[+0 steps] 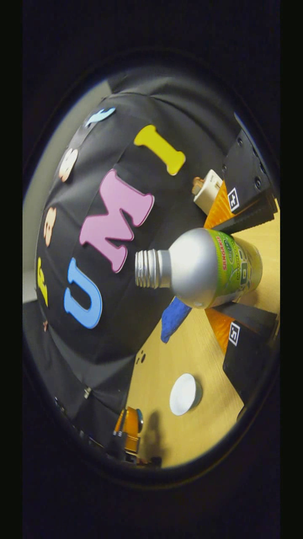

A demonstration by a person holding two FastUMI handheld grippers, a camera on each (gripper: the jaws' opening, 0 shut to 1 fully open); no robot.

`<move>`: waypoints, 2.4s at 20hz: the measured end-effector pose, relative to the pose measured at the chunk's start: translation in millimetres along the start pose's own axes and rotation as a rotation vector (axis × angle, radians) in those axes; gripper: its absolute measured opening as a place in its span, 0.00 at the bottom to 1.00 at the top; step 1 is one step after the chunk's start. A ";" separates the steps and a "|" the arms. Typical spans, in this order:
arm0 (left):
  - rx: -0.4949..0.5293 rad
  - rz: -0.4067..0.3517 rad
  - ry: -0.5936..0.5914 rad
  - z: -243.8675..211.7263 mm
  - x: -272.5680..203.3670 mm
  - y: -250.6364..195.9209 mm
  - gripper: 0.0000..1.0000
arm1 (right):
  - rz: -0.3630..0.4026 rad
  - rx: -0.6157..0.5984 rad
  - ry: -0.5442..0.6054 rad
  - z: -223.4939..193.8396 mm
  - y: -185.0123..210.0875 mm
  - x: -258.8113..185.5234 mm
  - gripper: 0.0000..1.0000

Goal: Open the teacup lid with one hand, grasp the water bottle and pour water into the teacup with the other hand; after pouring, place the water bottle on the coaster and then close the teacup lid.

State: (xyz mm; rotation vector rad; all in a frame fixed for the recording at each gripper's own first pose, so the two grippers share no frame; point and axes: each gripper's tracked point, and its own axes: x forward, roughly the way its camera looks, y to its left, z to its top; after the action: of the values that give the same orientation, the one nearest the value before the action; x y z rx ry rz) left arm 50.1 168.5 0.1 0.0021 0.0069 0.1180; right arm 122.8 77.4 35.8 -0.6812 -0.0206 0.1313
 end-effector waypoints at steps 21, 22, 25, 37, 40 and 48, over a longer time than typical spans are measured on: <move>-0.001 0.072 0.002 -1.5 7.8 45.8 0.31 | 0.131 -0.878 -0.195 22.9 82.8 56.6 0.79; -0.001 0.074 0.002 -0.4 8.0 46.0 0.31 | 0.130 -0.896 -0.199 22.2 84.0 57.7 0.78; -0.001 0.074 0.002 -0.6 7.5 46.1 0.31 | 0.145 -0.955 -0.220 21.5 93.9 62.0 0.79; -0.002 0.056 0.001 -1.0 9.0 42.7 0.31 | 0.134 -1.172 -0.287 23.9 105.4 70.3 0.78; -0.002 0.055 0.001 -1.5 9.1 42.7 0.31 | 0.136 -1.181 -0.287 23.6 105.9 69.2 0.79; -0.001 0.056 0.001 -1.5 8.9 42.7 0.31 | 0.116 -1.244 -0.308 28.8 102.8 66.5 0.78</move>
State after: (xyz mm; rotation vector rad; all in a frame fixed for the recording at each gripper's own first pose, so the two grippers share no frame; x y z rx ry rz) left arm 53.9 211.9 -1.4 0.0009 0.0076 0.1736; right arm 175.2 182.9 -8.1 -1.8991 -0.3841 0.3412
